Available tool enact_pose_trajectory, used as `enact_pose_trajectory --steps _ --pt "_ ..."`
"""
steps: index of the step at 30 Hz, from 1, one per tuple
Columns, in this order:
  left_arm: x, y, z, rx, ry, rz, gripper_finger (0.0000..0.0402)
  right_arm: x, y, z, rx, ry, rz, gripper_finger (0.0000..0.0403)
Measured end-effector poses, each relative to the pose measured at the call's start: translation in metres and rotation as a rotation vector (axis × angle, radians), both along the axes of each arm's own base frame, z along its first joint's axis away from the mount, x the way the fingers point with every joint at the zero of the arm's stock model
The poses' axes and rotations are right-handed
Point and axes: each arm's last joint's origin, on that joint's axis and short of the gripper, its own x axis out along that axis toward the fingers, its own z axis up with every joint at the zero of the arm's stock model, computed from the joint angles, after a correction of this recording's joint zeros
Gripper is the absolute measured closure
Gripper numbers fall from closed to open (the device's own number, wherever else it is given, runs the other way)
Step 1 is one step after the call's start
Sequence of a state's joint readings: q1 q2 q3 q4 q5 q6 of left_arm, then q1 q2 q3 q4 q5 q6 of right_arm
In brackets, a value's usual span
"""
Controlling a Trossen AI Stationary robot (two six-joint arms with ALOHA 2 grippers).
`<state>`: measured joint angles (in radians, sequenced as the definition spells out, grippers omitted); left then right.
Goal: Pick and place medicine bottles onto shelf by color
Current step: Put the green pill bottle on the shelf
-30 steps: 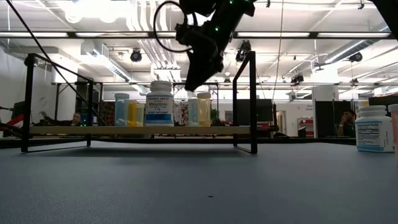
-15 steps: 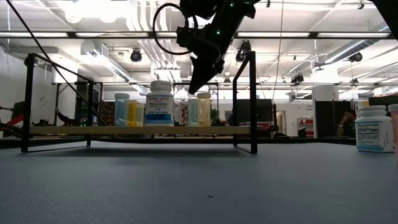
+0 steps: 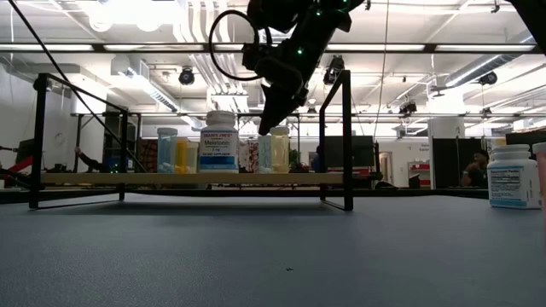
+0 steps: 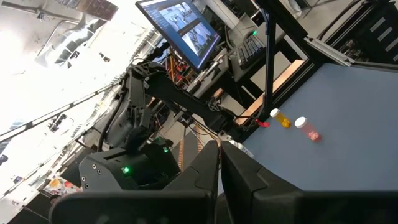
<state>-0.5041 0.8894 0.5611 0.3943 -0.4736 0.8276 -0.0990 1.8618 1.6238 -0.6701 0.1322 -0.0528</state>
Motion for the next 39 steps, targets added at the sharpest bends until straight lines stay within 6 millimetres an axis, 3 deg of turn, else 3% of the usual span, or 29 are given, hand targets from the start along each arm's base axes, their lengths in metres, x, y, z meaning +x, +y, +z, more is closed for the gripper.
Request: enact_pose_trajectory --steps 39 --pt "0.0000 -0.0001 -0.0001 0.000 0.000 0.000 0.0402 -0.0082 0.0010 -0.0008 0.009 0.089 0.000 0.0390"
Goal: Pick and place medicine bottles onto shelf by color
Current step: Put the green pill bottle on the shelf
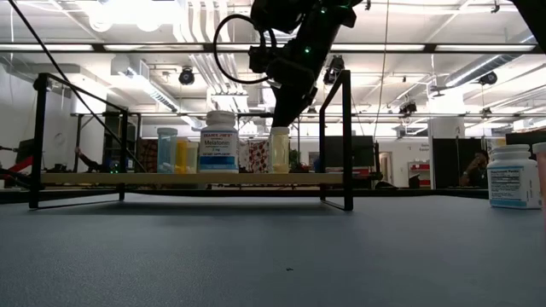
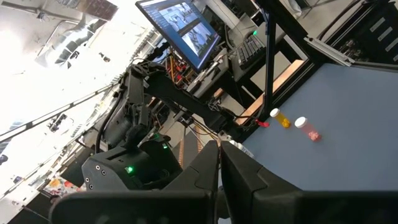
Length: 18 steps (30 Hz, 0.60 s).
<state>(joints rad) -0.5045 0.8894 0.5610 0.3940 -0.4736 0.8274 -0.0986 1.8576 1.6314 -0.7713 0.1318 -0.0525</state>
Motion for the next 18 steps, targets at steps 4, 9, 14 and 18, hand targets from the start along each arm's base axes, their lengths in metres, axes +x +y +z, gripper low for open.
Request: enact_pose_trajectory --steps 4,9,14,18 --pt "0.0000 0.0000 0.0000 0.000 0.000 0.000 0.0402 0.0000 0.0000 0.0001 0.000 0.000 0.000 0.0390" --pt "0.0000 0.0001 0.0000 0.000 0.000 0.000 0.0402 -0.0007 0.0001 0.0014 0.000 -0.001 0.000 0.0390" --pt "0.0000 0.0000 0.0000 0.000 0.000 0.000 0.0402 -0.0013 0.0002 0.0021 0.003 -0.002 -0.005 0.0390" --pt "0.0000 0.0000 0.0000 0.000 0.000 0.000 0.0402 -0.0014 0.0002 0.0026 0.003 -0.004 -0.005 0.0390"
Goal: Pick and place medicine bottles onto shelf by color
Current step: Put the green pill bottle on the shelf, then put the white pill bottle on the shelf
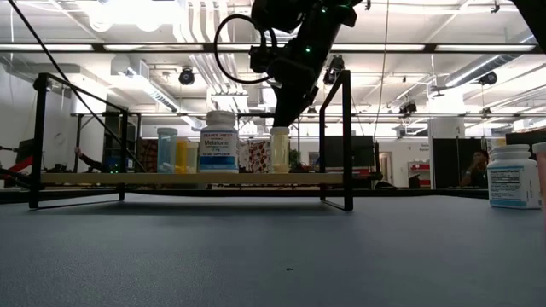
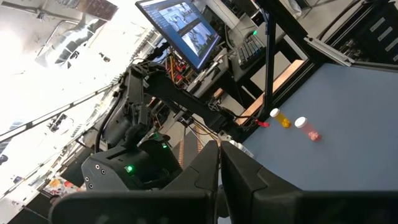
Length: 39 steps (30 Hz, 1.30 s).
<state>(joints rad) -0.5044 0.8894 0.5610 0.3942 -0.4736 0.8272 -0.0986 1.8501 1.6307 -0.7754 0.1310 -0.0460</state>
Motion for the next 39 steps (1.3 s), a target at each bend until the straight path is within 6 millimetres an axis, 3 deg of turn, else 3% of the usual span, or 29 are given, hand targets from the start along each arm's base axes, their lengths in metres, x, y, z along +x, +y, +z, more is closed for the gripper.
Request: enact_pose_trajectory --steps 15,22,31,39 --pt "0.000 0.000 0.000 0.000 0.000 0.000 0.0402 -0.004 0.000 0.018 -0.020 -0.068 0.002 0.0390" --pt "0.000 0.000 0.000 0.000 0.001 0.000 0.0402 -0.018 0.012 0.050 -0.047 -0.142 0.028 0.0390" --pt "0.000 0.000 0.000 -0.001 0.001 0.000 0.0402 -0.065 0.056 0.106 -0.100 -0.293 0.060 0.0390" --pt "0.000 0.000 0.000 -0.005 -0.003 0.000 0.0402 -0.121 0.099 0.114 0.065 -0.368 0.023 0.0390"
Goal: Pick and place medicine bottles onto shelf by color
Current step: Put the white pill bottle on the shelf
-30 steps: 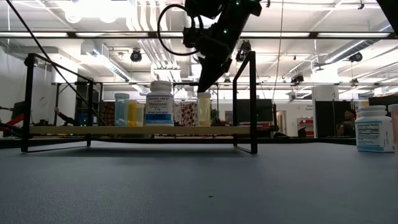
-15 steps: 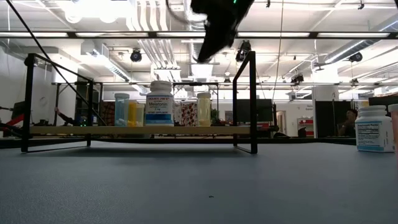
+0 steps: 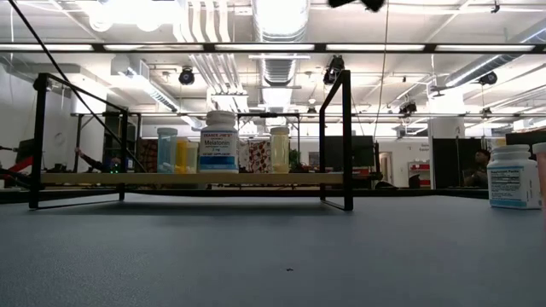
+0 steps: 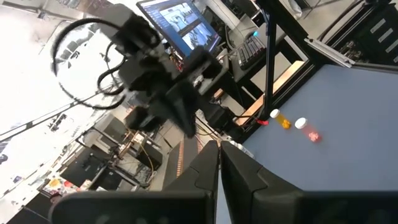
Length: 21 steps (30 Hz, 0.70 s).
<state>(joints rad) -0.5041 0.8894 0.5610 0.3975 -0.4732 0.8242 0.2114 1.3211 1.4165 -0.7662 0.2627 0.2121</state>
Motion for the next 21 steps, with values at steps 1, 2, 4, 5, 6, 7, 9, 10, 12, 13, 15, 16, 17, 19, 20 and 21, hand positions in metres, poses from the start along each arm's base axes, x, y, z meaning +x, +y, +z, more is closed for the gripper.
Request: enact_pose_trajectory --steps 1,2,4,5,6,7,9,10,12,13,15,16,17,19,20,21 --pt "0.000 0.000 0.000 -0.001 -0.002 0.000 0.0402 -0.007 0.004 -0.001 0.026 -0.003 -0.005 0.0390" --pt "0.000 0.000 0.000 -0.003 -0.005 0.000 0.0402 -0.013 0.009 -0.004 0.050 -0.001 -0.009 0.0390" --pt "0.000 0.000 0.001 -0.008 -0.012 0.000 0.0402 -0.024 0.016 -0.009 0.098 0.007 -0.021 0.0390" --pt "0.000 0.000 0.001 -0.009 -0.013 0.000 0.0402 -0.030 0.019 -0.013 0.123 0.013 -0.030 0.0390" --pt "0.000 0.000 0.002 -0.010 -0.015 0.000 0.0402 -0.036 0.022 -0.016 0.145 0.028 -0.042 0.0390" --pt "0.000 0.000 0.002 -0.011 -0.016 0.000 0.0402 -0.041 0.025 -0.020 0.168 0.044 -0.057 0.0390" --pt "0.000 0.000 0.002 -0.016 -0.020 0.000 0.0402 -0.053 0.028 -0.027 0.212 0.087 -0.101 0.0390" --pt "0.000 0.000 0.003 -0.019 -0.024 -0.001 0.0402 -0.059 0.028 -0.031 0.231 0.119 -0.132 0.0390" --pt "0.000 0.000 0.004 -0.025 -0.035 -0.001 0.0402 -0.069 0.027 -0.038 0.268 0.179 -0.211 0.0390" --pt "0.000 0.000 0.004 -0.027 -0.038 -0.001 0.0402 -0.073 0.026 -0.042 0.280 0.214 -0.257 0.0390" --pt "0.000 0.000 0.004 -0.027 -0.038 -0.001 0.0402 -0.082 0.022 -0.051 0.298 0.278 -0.353 0.0390" --pt "0.000 0.000 0.004 -0.027 -0.038 0.000 0.0402 -0.087 0.020 -0.056 0.303 0.313 -0.405 0.0390" --pt "0.000 0.000 0.004 -0.027 -0.038 0.000 0.0402 -0.091 0.018 -0.061 0.309 0.345 -0.461 0.0390" --pt "0.000 0.000 0.004 -0.027 -0.038 -0.001 0.0402 -0.100 0.013 -0.071 0.306 0.409 -0.572 0.0390" --pt "0.000 0.000 0.004 -0.027 -0.038 -0.001 0.0402 -0.104 0.011 -0.076 0.304 0.438 -0.632 0.0390" --pt "0.000 0.000 0.004 -0.027 -0.038 -0.001 0.0402 -0.109 0.008 -0.080 0.301 0.463 -0.692 0.0390"
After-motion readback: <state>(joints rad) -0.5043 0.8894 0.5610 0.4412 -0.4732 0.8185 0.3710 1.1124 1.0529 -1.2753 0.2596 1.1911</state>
